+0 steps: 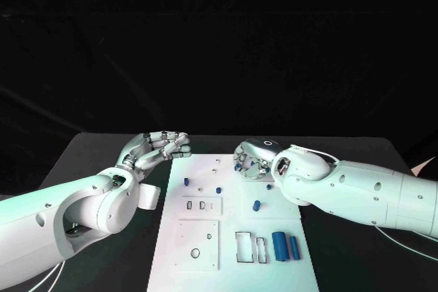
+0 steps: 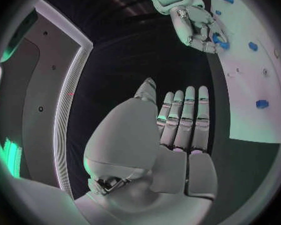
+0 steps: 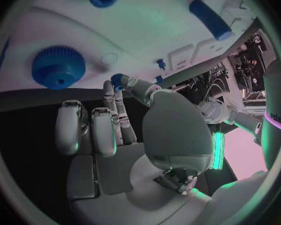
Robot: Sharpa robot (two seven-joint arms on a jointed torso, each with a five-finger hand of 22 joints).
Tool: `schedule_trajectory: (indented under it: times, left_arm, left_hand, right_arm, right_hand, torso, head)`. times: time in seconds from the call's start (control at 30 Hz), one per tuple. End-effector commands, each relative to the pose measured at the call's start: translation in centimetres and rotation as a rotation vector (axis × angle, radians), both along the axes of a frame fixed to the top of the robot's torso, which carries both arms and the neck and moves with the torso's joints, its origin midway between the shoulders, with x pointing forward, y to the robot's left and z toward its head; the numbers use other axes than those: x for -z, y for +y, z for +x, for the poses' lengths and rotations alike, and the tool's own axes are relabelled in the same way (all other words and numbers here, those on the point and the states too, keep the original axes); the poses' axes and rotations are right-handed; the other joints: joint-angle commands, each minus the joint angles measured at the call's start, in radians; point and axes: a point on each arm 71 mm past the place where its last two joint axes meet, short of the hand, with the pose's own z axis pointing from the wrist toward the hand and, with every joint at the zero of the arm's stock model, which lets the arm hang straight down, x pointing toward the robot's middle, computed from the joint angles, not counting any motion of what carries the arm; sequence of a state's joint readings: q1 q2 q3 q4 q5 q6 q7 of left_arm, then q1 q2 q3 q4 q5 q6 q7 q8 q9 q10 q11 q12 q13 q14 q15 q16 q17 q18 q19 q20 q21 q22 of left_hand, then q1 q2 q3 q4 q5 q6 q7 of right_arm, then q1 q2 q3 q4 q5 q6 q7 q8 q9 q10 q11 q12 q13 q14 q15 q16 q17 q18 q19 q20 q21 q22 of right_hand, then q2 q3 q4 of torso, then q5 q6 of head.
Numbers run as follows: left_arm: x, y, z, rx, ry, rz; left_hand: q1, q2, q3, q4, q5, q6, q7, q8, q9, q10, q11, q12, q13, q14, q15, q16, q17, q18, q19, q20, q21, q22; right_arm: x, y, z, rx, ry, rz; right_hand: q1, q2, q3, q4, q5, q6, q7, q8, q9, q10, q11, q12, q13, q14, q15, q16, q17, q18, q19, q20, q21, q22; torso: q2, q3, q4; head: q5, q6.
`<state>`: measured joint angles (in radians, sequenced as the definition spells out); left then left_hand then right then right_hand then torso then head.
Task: Assemble the parts on the task board
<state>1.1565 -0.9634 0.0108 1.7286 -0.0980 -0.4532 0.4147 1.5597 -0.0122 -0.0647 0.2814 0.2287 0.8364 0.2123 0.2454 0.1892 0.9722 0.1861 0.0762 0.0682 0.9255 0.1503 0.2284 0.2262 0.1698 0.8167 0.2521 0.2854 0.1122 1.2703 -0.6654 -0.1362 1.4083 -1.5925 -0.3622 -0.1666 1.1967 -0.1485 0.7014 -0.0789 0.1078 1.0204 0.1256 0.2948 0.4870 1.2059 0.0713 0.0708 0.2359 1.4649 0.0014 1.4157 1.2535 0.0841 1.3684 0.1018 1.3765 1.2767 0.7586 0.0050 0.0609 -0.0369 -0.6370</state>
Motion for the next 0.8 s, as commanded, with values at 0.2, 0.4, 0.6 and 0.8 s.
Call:
schedule_trajectory:
  times: [0.2, 0.4, 0.6, 0.8]
  left_arm:
    - [-0.2, -0.1, 0.1, 0.015, -0.002, -0.009]
    - [-0.2, -0.3, 0.0, 0.019, -0.001, -0.010]
    - [-0.2, -0.4, 0.0, 0.024, -0.001, -0.011]
    - [-0.5, -0.5, 0.1, 0.027, -0.004, -0.012]
  left_hand:
    - [-0.002, 0.000, -0.007, -0.001, -0.006, -0.009, 0.012, -0.004, 0.001, -0.005, 0.000, -0.007, -0.001, -0.008, 0.002, -0.003, 0.001, 0.010, 0.005, 0.005, -0.004, -0.001]
    - [-0.002, 0.000, -0.008, -0.001, -0.007, -0.009, 0.012, -0.004, 0.001, -0.006, 0.001, -0.008, -0.001, -0.009, 0.002, -0.005, 0.001, 0.010, 0.005, 0.005, -0.005, -0.002]
    - [-0.002, 0.000, -0.008, -0.001, -0.007, -0.009, 0.012, -0.004, 0.001, -0.006, 0.001, -0.008, -0.001, -0.009, 0.002, -0.005, 0.001, 0.010, 0.005, 0.005, -0.005, -0.002]
    - [-0.002, 0.001, -0.008, -0.002, -0.008, -0.010, 0.012, -0.005, 0.002, -0.007, 0.001, -0.009, -0.002, -0.010, 0.003, -0.006, 0.002, 0.009, 0.004, 0.005, -0.005, -0.003]
  right_arm:
    - [-0.9, 1.7, 1.0, 0.029, -0.090, 0.053]
    - [-1.0, 2.9, 1.7, 0.026, -0.108, 0.059]
    - [-0.8, 3.7, 2.2, 0.024, -0.110, 0.054]
    - [-0.5, 4.4, 2.4, 0.017, -0.104, 0.053]
  right_hand:
    - [0.013, 0.003, 0.007, 0.000, 0.004, 0.002, 0.002, 0.016, 0.039, -0.005, 0.002, -0.007, -0.001, 0.047, -0.004, 0.009, 0.004, -0.015, 0.008, 0.003, 0.009, 0.006]
    - [0.014, 0.001, 0.010, -0.001, 0.006, 0.000, 0.003, 0.016, 0.041, -0.006, 0.002, -0.007, -0.002, 0.047, -0.004, 0.010, 0.005, -0.016, 0.009, 0.003, 0.010, 0.007]
    - [0.014, 0.000, 0.011, -0.001, 0.008, -0.001, 0.003, 0.016, 0.042, -0.007, 0.003, -0.007, -0.002, 0.047, -0.003, 0.011, 0.006, -0.016, 0.010, 0.004, 0.011, 0.010]
    - [0.012, -0.002, 0.012, -0.001, 0.011, -0.004, 0.004, 0.016, 0.044, -0.008, 0.004, -0.008, -0.003, 0.047, -0.003, 0.012, 0.007, -0.016, 0.010, 0.004, 0.012, 0.010]
  torso:
    - [0.005, 0.0000, 0.0027]
    - [0.008, 0.0000, 0.0020]
    - [0.012, -0.0020, 0.0086]
    - [0.018, -0.0038, 0.0138]
  head:
    - [0.002, 0.007]
    - [0.003, 0.008]
    - [0.002, 0.007]
    - [0.003, 0.007]
